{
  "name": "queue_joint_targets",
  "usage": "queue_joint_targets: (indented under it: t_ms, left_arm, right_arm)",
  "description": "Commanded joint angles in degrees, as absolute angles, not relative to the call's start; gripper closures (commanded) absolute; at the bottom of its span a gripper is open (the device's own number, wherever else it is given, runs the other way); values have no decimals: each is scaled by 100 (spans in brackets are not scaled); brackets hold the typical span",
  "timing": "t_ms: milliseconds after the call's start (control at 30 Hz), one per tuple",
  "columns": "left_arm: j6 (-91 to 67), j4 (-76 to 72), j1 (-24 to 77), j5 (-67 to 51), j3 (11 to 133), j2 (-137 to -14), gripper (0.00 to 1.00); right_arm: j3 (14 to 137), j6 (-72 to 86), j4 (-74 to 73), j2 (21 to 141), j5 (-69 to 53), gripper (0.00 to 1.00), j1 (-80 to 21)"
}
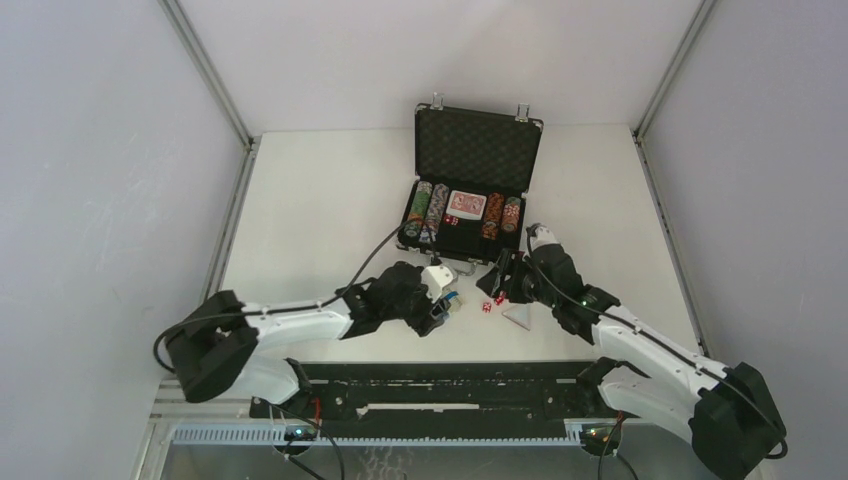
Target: Pack up texas hold em set
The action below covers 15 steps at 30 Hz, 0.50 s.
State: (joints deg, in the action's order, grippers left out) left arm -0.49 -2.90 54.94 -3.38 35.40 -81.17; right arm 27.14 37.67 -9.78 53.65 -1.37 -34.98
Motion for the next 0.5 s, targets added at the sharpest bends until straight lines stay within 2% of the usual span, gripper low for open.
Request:
queue_joint_targets:
  t_ms: [0, 133, 233, 333, 467]
  left_arm:
    - [53, -1124, 5506, -646, 3278, -7270, 71]
    - [122, -1308, 5566, -785, 3085, -6876, 68]
    - [133, -1364, 5602, -859, 3016, -6682, 66]
    - [132, -1372, 5640, -910, 2977, -6530, 64]
    - [147, -1405, 5720, -938, 2891, -6348, 63]
  right_arm:
    - [2749, 3692, 110, 5667, -1768, 27, -3298]
    - [2846, 3709, 564, 6140, -2465, 22, -3338]
    - [2929, 3719, 751, 6443, -2539, 21, -3503]
    - [3011, 3757, 891, 6611, -2444, 24, -3735]
    - [3062, 3857, 1211, 6790, -2498, 32, -3917]
